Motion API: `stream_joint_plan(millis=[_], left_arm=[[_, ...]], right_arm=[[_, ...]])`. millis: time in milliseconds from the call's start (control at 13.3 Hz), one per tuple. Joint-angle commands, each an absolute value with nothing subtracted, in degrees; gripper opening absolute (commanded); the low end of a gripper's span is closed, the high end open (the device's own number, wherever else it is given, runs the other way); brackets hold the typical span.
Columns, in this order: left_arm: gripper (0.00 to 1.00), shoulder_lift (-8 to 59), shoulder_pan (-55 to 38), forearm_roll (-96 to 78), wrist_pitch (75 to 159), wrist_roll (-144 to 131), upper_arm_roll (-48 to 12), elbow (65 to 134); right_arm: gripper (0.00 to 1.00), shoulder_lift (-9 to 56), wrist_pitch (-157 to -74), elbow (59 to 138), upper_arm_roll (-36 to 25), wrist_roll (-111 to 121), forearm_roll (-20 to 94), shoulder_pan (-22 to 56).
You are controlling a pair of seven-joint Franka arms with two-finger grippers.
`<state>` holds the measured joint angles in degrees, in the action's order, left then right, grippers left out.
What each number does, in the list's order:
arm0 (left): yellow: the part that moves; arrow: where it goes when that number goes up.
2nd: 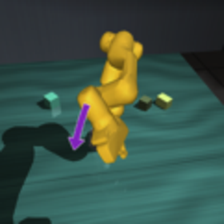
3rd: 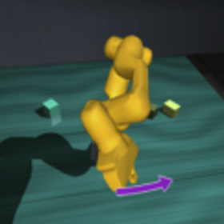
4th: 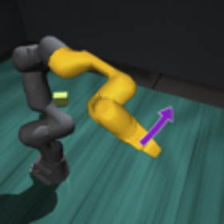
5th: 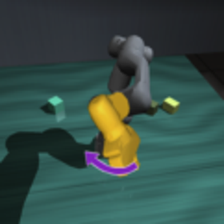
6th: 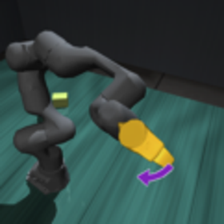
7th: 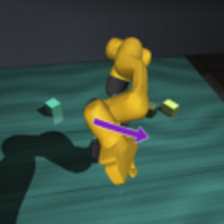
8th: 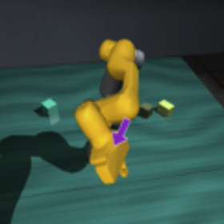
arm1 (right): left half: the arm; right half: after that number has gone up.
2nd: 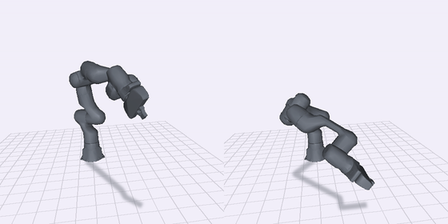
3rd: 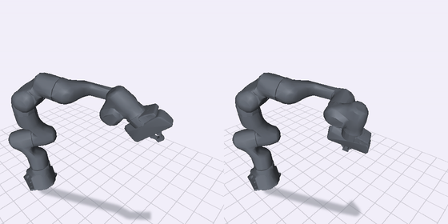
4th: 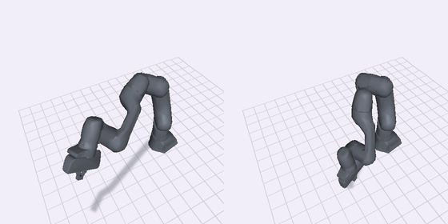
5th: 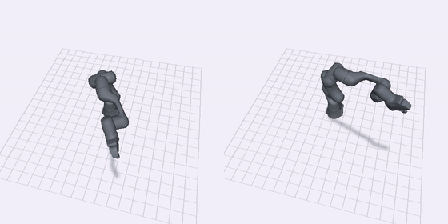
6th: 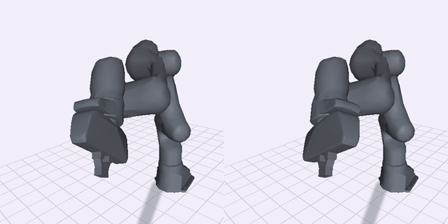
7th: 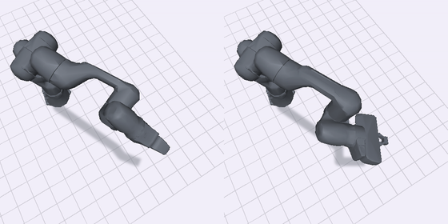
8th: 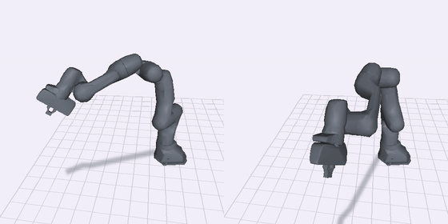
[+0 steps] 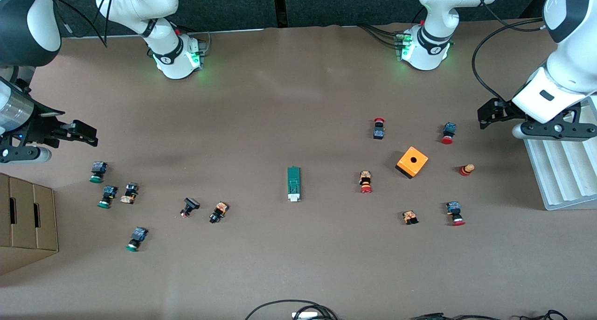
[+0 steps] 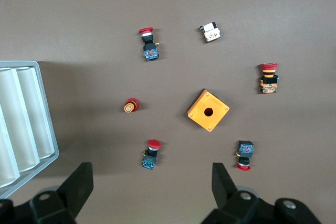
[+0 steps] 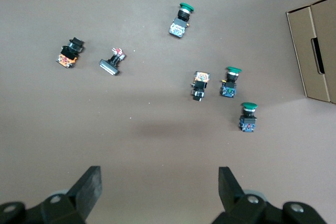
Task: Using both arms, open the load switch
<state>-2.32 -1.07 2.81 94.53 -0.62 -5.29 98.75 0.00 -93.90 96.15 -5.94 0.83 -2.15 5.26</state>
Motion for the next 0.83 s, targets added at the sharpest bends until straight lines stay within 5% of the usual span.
stream_joint_plan(millis=[0, 753], left_arm=[[1.00, -2.20, -1.23, 3.34, 93.43, -1.14, -5.54, 97.91], [1.00, -2.20, -1.32, 3.25, 93.43, -1.49, -6.68, 97.82]], right_arm=[[1.00, 0.62, -93.78, 94.83, -6.15, 0.97, -0.97, 5.45], [1.00, 0.62, -93.78, 94.83, -6.15, 1.05, -0.88, 5.36]])
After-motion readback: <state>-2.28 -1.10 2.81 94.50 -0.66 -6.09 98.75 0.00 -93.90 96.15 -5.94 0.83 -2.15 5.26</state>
